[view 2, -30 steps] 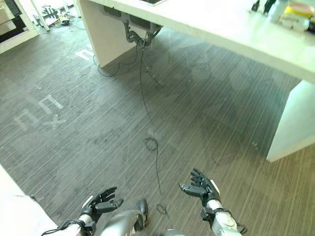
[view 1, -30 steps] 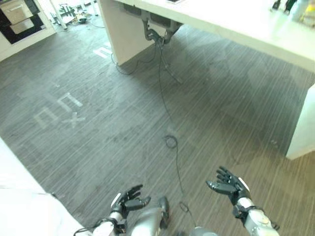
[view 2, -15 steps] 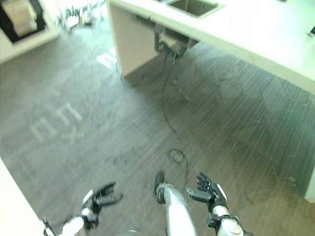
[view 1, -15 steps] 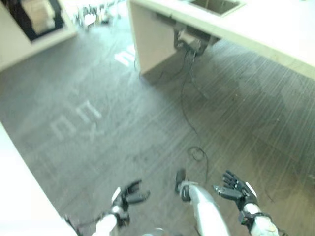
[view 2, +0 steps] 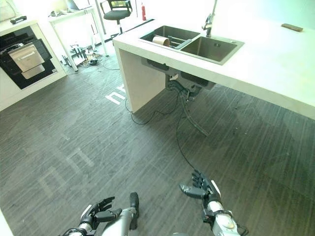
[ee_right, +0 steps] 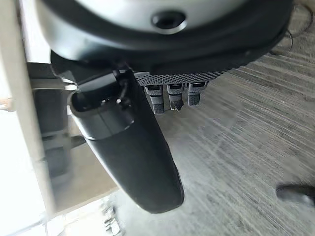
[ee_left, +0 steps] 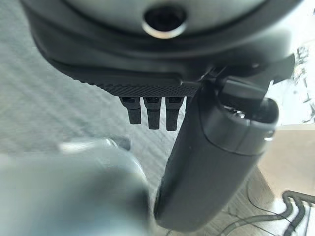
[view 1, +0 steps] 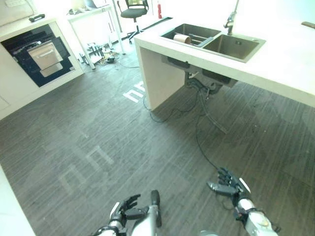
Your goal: Place the dishes in the dishwasher.
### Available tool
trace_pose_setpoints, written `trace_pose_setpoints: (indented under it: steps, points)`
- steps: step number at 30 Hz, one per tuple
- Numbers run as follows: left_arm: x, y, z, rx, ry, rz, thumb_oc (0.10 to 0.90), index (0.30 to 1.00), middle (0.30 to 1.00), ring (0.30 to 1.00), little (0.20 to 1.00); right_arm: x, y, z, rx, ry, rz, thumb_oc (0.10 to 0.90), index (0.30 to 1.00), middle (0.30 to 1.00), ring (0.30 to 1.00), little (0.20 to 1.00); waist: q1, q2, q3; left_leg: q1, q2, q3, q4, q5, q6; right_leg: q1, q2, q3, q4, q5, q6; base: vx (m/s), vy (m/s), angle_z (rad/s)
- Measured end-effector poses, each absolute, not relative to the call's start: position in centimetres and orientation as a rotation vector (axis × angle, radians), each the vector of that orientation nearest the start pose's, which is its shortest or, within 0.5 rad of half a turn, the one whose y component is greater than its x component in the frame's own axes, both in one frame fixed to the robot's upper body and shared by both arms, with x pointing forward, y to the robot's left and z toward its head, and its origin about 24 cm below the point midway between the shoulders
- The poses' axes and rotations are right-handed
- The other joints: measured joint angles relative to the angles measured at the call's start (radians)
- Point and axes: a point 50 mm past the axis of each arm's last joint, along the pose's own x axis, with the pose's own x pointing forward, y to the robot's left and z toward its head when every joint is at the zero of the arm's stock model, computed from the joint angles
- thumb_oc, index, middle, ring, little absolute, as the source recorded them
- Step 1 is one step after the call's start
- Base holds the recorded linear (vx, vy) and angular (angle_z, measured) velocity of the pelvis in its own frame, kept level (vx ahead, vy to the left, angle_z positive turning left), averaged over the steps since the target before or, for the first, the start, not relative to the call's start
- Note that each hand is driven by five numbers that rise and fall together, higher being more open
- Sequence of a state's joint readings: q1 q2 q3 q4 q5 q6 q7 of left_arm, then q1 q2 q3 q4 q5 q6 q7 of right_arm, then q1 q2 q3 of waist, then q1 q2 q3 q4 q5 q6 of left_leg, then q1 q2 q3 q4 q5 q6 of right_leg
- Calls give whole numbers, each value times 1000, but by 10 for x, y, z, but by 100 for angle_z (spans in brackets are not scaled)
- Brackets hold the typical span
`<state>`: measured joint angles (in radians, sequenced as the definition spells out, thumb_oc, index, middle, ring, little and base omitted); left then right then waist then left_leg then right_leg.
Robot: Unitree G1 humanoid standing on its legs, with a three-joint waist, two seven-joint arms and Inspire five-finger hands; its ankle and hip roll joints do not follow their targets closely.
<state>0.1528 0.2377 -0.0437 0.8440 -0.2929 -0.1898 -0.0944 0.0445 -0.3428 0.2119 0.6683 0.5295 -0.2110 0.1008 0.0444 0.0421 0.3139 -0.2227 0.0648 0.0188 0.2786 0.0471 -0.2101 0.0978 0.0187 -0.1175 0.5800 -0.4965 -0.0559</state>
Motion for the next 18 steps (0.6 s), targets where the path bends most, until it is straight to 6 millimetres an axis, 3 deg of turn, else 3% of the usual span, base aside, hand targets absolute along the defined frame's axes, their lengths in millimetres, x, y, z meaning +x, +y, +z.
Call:
trace_pose_setpoints:
  steps: [1,2,3,4,5,6,7,8,9,10,11,12,13,14,15,16,17,18]
  points:
    - [119,238,-125,-38,767,149,800,900,900,900,900,188,-221,-83,121,509,-10,800,900,900,900,900,9,-36,-1,-24,-44,14,91,21,63,14,13,7,-91,61,-49,398,216,19]
    - [128,234,-126,-52,764,143,800,900,900,900,900,179,-231,-85,113,525,-51,800,900,900,900,900,-32,-26,3,-40,-72,31,144,-42,145,67,-23,-32,-98,40,-33,503,319,-5]
    - [132,234,-124,-53,751,132,800,900,900,900,900,184,-236,-82,101,524,-66,800,900,900,900,900,-5,-45,9,-42,-82,83,142,-67,175,66,-65,13,-100,26,-11,532,335,10]
    - [131,236,-124,-52,753,125,800,900,900,900,900,188,-237,-79,106,506,-73,800,900,900,900,900,-5,-52,8,-44,-92,117,143,-86,197,92,-89,25,-150,34,11,462,278,-51]
    - [131,236,-125,-52,757,123,800,900,900,900,900,187,-242,-78,109,503,-91,800,900,900,900,900,-17,-45,0,-9,-120,135,117,-111,291,139,-115,20,-193,58,51,401,228,-3]
    - [131,237,-125,-50,761,130,800,900,900,900,900,185,-243,-79,112,508,-99,800,900,900,900,900,-20,-64,0,32,-158,141,90,-116,341,144,-145,12,-174,83,79,394,226,9]
    - [138,238,-123,-40,745,123,800,900,900,900,900,185,-242,-79,114,508,-97,800,900,900,900,900,-15,-64,0,65,-165,140,74,-132,366,145,-145,14,-177,69,78,415,306,5]
    - [143,242,-120,-28,731,123,800,900,900,900,900,186,-237,-81,131,506,-92,800,900,900,900,900,-14,-74,1,99,-173,136,74,-140,373,171,-135,20,-241,108,80,417,404,1]
    - [149,247,-116,1,714,120,800,900,900,900,900,188,-229,-82,157,499,-87,800,900,900,900,900,-9,-93,0,104,-180,130,126,-144,365,182,-139,18,-260,209,71,330,387,15]
    - [157,249,-112,16,697,111,800,900,900,900,900,191,-225,-81,185,482,-96,800,900,900,900,900,-16,-88,0,45,-169,116,272,-148,361,184,-139,10,-220,254,94,323,348,11]
    - [163,249,-109,22,678,99,800,900,900,900,900,193,-222,-81,201,470,-103,800,900,900,900,900,-13,-84,2,11,-179,108,334,-182,355,165,-129,17,-153,275,128,218,200,-22]
    - [161,249,-108,61,675,65,800,900,900,900,900,197,-219,-76,200,436,-80,800,900,900,900,900,-19,-48,-32,53,-184,35,130,-195,398,-41,-177,-20,306,319,181,299,224,-27]
    - [161,252,-109,88,695,57,800,900,900,900,900,197,-210,-77,213,429,-68,800,900,900,900,900,-33,-80,-43,63,-234,63,135,-215,397,-113,-213,25,459,324,189,319,205,-29]
    - [164,250,-108,82,688,56,800,900,900,900,900,197,-210,-77,201,437,-49,800,900,900,900,900,-39,-90,-51,97,-275,67,130,-244,419,-192,-224,33,548,323,190,337,166,-13]
    - [163,247,-109,76,689,49,800,900,900,900,900,195,-212,-79,190,447,-43,800,900,900,900,900,-38,-71,-44,116,-288,81,126,-259,425,-254,-224,20,598,314,176,291,33,-36]
    - [162,241,-112,67,708,39,800,900,900,900,900,198,-215,-78,179,445,-48,800,900,900,900,900,-41,-45,-35,151,-301,85,93,-255,423,-323,-219,-31,614,284,130,282,-90,-28]
    - [159,227,-119,36,731,17,800,900,900,900,900,190,-227,-83,146,488,-71,800,900,900,900,900,-57,27,-31,212,-288,66,2,-243,321,-386,-157,-95,484,248,62,313,-137,5]
    - [159,225,-118,31,724,9,800,900,900,900,900,185,-229,-89,137,523,-77,800,900,900,900,900,-69,-4,-2,162,-292,33,131,-262,107,-420,-159,-55,328,213,64,355,-192,91]
